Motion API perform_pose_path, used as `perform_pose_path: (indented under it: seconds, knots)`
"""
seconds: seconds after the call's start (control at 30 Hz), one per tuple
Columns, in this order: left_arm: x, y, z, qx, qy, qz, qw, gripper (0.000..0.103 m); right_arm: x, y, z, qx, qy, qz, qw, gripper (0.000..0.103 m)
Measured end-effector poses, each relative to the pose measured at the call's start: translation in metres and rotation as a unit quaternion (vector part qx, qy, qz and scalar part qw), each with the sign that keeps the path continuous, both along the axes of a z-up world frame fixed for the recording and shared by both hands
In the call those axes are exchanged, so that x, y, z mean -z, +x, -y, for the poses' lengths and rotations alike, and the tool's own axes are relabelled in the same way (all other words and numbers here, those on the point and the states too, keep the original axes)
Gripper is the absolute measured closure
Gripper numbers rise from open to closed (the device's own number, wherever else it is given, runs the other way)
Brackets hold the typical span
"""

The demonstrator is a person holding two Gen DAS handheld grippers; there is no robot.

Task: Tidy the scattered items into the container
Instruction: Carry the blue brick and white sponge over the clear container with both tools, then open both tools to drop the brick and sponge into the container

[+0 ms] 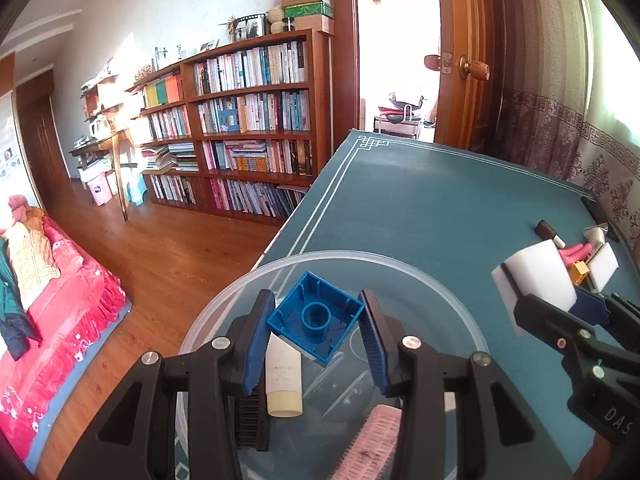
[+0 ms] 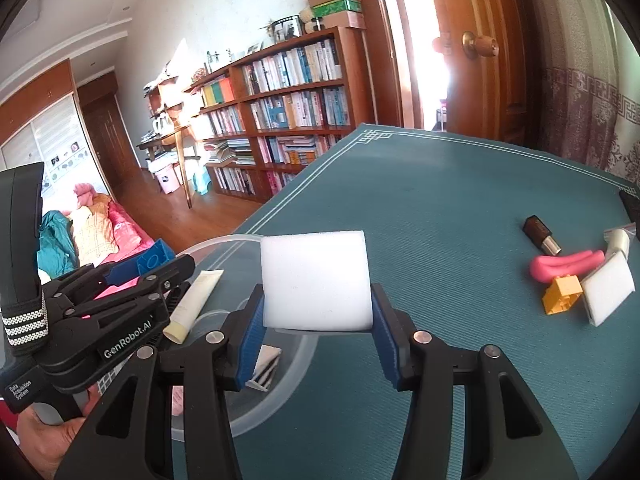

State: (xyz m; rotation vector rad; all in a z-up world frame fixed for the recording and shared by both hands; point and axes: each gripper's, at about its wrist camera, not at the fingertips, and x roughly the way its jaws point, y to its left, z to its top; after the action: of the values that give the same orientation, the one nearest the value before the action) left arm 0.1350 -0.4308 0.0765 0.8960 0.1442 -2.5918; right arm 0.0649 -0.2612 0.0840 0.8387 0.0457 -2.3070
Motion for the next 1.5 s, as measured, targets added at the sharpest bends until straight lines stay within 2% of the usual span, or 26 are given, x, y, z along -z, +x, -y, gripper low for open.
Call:
perform_pose_path:
  seconds: [0.57, 0.6, 0.63, 0.67, 1.0, 1.1, 1.5]
  knots:
    - [0.005, 0.007, 0.015, 0.001, 0.027, 0.002, 0.9996, 0.054, 0.002, -0.002, 0.023, -0.018, 0.006, 0.006, 1.0, 0.051]
    - [0.005, 0.007, 0.017, 0.003, 0.031, 0.002, 0.9995, 0.049, 0.003, -0.003, 0.024, -0.018, 0.006, 0.007, 1.0, 0.051]
    - [0.005, 0.007, 0.018, 0.003, 0.035, 0.001, 0.9994, 0.03, 0.003, -0.001, 0.023, -0.018, 0.007, 0.007, 1.0, 0.051]
    - [0.004, 0.008, 0.018, 0.002, 0.04, -0.003, 0.9992, 0.018, 0.004, -0.001, 0.022, -0.018, 0.008, 0.007, 1.0, 0.051]
    - [-0.002, 0.019, 0.028, -0.012, 0.049, -0.015, 0.9986, 0.017, 0.007, -0.005, 0.026, -0.02, 0.009, 0.015, 1.0, 0.051]
    - [-0.002, 0.021, 0.032, -0.021, 0.049, -0.014, 0.9985, 0.013, 0.006, -0.003, 0.03, -0.026, 0.008, 0.015, 1.0, 0.05]
    - [-0.009, 0.037, 0.058, -0.072, 0.067, -0.036, 0.9945, 0.011, 0.011, 0.009, 0.056, -0.073, 0.011, 0.031, 0.997, 0.048]
